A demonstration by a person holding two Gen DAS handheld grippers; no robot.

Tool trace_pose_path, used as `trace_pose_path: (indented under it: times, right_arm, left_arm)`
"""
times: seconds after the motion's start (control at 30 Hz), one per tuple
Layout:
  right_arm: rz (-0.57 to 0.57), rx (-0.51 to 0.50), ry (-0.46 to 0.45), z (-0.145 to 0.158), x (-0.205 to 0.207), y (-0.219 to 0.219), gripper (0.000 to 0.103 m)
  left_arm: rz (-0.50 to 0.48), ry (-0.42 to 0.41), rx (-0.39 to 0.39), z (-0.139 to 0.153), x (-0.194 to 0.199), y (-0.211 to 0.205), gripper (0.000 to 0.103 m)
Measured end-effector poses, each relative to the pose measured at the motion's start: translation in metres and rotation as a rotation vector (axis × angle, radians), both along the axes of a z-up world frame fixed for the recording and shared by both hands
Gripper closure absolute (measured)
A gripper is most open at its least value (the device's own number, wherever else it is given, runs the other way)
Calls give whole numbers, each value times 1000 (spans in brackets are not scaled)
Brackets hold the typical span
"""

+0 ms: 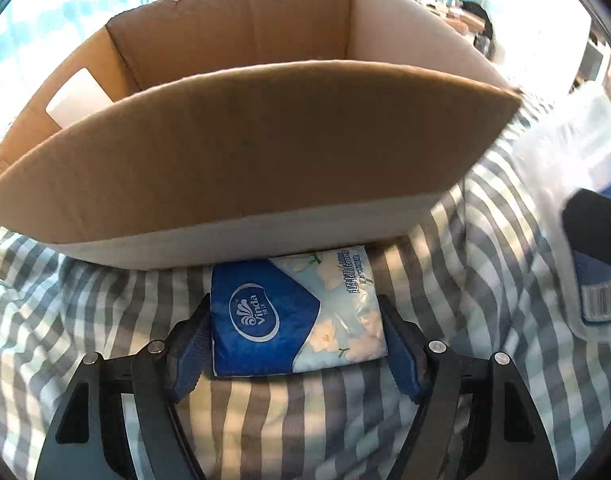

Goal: Organize objects
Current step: 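Grasp the blue tissue pack with the left gripper while the right holds the canister, then carry the tissue pack and floss canister over the box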

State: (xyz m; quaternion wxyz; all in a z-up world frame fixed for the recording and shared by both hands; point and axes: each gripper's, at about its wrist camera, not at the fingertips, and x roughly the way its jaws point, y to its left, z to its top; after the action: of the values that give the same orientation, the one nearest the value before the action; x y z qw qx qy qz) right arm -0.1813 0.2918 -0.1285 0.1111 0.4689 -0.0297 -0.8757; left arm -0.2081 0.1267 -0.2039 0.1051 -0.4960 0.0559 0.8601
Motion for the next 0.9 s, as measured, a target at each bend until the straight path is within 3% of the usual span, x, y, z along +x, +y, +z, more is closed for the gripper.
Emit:
trace_pose_path:
  times: [0.13, 0.27, 0.67, 0.9]
  right_arm:
    - [2, 52, 18, 3, 6, -8, 37]
    - [0, 93, 37, 10, 14, -16, 37]
    - [11, 73, 113, 58, 53, -38, 38]
    - [46, 84, 185, 99, 56, -60, 38]
  left_arm:
    - [-14, -60, -15, 7, 11, -8, 26]
    - [-27, -58, 0, 21, 27, -21, 26]
    - [8, 144, 102, 105, 71, -69, 26]
    - [31, 242, 125, 149, 52, -85, 26]
